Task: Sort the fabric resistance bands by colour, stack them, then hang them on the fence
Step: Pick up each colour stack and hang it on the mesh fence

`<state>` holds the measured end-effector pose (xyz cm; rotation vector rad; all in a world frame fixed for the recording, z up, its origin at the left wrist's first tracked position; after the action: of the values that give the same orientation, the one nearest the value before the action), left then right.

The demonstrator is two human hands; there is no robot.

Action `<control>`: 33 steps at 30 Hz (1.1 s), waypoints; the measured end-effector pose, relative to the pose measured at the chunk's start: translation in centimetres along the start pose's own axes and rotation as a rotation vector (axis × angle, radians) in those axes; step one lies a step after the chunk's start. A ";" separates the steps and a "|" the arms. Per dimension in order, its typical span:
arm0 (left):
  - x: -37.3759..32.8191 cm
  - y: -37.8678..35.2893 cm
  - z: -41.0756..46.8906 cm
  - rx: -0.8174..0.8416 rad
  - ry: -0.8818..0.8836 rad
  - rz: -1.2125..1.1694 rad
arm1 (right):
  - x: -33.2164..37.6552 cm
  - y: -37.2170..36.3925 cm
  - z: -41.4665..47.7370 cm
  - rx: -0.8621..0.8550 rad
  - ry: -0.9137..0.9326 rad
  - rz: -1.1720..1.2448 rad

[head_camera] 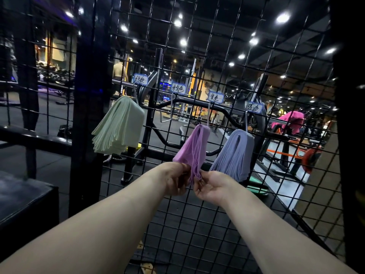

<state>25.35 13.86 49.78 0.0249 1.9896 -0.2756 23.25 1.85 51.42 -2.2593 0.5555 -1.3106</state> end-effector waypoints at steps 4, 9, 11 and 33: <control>0.0 0.0 0.1 -0.011 -0.004 -0.028 | 0.1 0.2 0.8 -0.005 -0.006 -0.015; 0.2 0.0 0.2 0.061 -0.014 -0.114 | 0.0 0.1 1.0 0.018 -0.021 -0.022; 0.3 0.1 0.2 0.069 -0.012 -0.160 | 0.0 0.1 1.0 0.021 -0.024 -0.013; -0.9 1.1 0.5 0.077 -0.058 -0.336 | -0.1 -0.1 0.4 0.011 -0.013 0.024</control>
<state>26.29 14.89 50.17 -0.2677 1.9192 -0.5633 23.57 2.08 51.23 -2.2436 0.5674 -1.2841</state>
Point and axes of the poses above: each hand's wrist, its own z-axis towards the middle knuckle, its own y-axis out of the back of the hand, x = y × z, the point moved 3 cm from there along z, towards the middle knuckle, and after that the axes turned 7 degrees about z, right-handed, at the moved point
